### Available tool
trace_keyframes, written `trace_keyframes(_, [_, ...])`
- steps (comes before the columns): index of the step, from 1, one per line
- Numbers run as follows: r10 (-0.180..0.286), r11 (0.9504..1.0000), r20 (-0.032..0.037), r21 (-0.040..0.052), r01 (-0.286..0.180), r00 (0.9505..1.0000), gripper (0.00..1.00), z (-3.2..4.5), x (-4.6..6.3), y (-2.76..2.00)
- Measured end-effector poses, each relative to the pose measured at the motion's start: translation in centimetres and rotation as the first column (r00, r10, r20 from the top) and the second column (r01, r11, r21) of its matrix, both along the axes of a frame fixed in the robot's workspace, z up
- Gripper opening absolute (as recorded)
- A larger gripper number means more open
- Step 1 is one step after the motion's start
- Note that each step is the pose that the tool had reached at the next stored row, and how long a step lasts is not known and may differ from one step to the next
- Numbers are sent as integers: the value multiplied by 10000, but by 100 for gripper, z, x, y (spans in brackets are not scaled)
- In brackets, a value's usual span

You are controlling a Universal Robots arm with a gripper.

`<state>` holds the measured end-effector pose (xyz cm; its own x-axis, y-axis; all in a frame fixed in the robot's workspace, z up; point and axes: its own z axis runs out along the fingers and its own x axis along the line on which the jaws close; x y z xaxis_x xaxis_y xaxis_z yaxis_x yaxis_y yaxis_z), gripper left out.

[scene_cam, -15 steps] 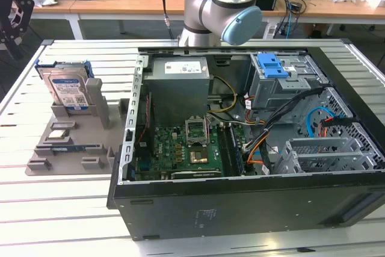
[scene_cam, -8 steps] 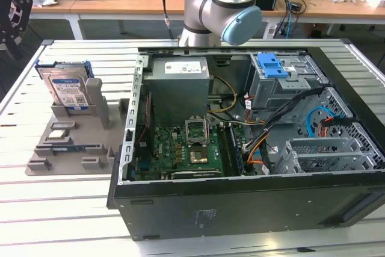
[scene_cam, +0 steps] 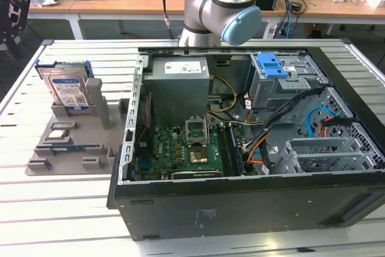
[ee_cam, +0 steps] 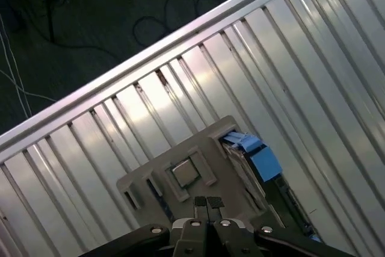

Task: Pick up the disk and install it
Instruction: 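Pick up the disk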

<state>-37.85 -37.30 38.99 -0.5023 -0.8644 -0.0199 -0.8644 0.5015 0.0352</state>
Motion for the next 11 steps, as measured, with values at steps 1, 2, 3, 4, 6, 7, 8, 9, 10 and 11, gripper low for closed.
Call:
trace_keyframes(1, [150, 9999, 0, 0, -150, 9999, 11, 0, 0, 0])
trace_keyframes(2, [432, 9991, -1, 0, -432, 9991, 11, 0, 0, 0])
trace_keyframes(3, [556, 9985, -1, 0, -556, 9985, 11, 0, 0, 0])
trace_keyframes(4, [676, 9977, 0, 0, -676, 9977, 11, 0, 0, 0])
trace_keyframes(6, [920, 9958, 0, 0, -920, 9958, 11, 0, 0, 0])
trace_keyframes(7, [1058, 9944, 0, 0, -1058, 9944, 11, 0, 0, 0])
trace_keyframes(8, [1180, 9930, 0, 0, -1180, 9930, 11, 0, 0, 0])
trace_keyframes(9, [1360, 9907, -1, 0, -1360, 9907, 11, 0, 0, 0])
trace_keyframes(10, [1597, 9872, 0, 0, -1597, 9872, 11, 0, 0, 0])
trace_keyframes(11, [1786, 9839, 0, 0, -1786, 9839, 11, 0, 0, 0])
